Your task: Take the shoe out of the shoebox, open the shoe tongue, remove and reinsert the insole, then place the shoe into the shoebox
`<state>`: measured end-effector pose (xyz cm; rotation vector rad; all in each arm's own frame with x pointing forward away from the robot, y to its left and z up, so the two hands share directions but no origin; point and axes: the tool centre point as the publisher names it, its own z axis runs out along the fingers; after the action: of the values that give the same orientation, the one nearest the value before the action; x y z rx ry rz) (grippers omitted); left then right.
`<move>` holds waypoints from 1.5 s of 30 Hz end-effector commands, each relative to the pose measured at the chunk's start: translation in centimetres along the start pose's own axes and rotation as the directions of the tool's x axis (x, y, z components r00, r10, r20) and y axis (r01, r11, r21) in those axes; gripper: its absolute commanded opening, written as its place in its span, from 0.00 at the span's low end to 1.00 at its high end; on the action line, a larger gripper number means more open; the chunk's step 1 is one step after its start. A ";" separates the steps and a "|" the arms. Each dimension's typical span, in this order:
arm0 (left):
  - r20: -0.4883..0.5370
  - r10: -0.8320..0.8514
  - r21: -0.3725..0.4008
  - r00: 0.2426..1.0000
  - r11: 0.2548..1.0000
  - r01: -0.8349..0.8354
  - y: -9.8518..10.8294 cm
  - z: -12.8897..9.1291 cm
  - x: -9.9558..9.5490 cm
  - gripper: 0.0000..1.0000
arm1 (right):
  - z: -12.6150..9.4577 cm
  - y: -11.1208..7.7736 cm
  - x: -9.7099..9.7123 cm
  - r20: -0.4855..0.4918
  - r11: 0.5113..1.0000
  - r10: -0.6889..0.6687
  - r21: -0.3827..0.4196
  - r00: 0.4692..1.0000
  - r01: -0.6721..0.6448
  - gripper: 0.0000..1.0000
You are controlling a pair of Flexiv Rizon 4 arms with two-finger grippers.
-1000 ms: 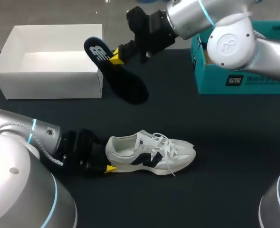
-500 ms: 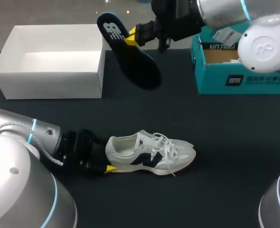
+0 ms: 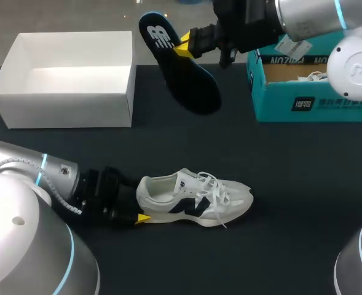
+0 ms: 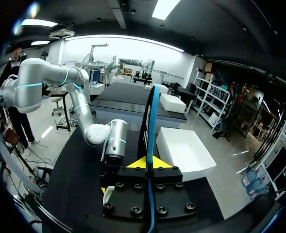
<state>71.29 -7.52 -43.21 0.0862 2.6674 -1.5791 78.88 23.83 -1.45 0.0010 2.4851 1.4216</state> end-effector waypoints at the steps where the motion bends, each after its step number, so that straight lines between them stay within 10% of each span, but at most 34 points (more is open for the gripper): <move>1: -0.001 -0.001 -0.002 1.000 1.000 0.001 0.5 0.5 0.2 0.00 | 0.3 0.0 0.0 0.002 1.000 0.001 0.002 1.000 -0.001 0.00; 24: -0.001 -0.001 -0.002 1.000 1.000 0.001 0.5 0.5 0.2 0.00 | -2.6 3.5 -3.0 -0.066 0.979 0.100 -0.173 0.993 -0.111 0.00; 45: -0.001 -0.001 -0.002 1.000 1.000 0.001 0.5 0.5 0.2 0.00 | -3.6 4.3 -2.9 -0.064 0.983 0.118 -0.134 0.991 -0.125 0.00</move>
<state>71.29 -7.53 -43.21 0.0862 2.6674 -1.5792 80.10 22.49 4.56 0.0874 2.4603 1.6646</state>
